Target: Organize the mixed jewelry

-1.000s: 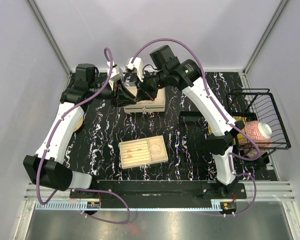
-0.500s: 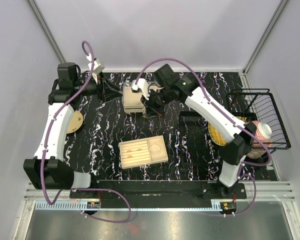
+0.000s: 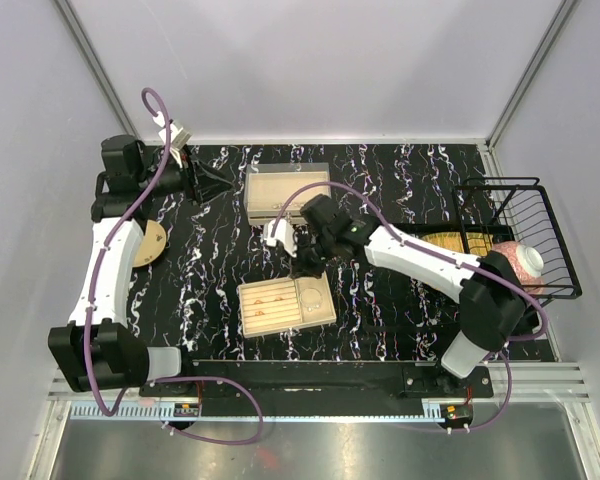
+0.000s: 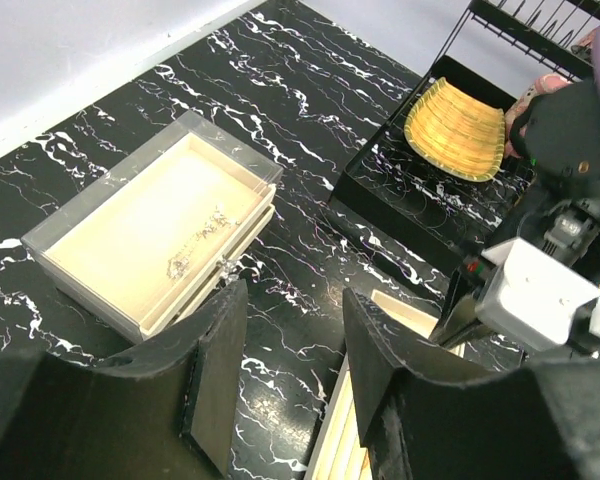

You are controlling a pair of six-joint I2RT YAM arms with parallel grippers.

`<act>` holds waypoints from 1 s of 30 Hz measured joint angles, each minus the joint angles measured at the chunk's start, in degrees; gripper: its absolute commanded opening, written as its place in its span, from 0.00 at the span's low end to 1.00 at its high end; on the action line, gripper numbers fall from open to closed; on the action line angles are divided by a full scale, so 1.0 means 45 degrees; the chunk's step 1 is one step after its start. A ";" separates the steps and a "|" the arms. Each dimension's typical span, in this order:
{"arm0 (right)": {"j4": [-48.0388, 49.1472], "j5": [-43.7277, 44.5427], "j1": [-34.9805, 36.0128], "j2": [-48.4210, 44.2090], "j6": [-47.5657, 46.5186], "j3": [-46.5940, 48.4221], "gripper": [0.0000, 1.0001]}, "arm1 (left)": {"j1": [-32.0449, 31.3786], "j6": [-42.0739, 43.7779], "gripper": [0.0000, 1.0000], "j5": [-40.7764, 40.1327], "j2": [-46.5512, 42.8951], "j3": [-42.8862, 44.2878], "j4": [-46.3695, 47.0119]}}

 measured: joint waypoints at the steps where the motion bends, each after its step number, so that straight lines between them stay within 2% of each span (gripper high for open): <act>1: 0.0534 0.0053 0.0121 0.0000 0.0049 -0.0437 0.00 | 0.0000 0.0010 0.46 -0.0039 -0.0034 -0.0087 -0.0005; 7: 0.3585 0.0389 0.0563 0.0029 0.0452 -0.2249 0.00 | 0.0024 0.0175 0.46 -0.0277 -0.0253 -0.0631 -0.0102; 14: 0.6018 0.0719 0.1190 0.0340 0.1180 -0.2822 0.00 | 0.0049 0.0539 0.45 -0.0384 -0.0282 -0.0835 -0.0408; 30: 0.7028 0.0758 0.1855 0.0427 0.1831 -0.3798 0.00 | 0.0175 0.1389 0.44 -0.0355 -0.0301 -0.1438 -0.1064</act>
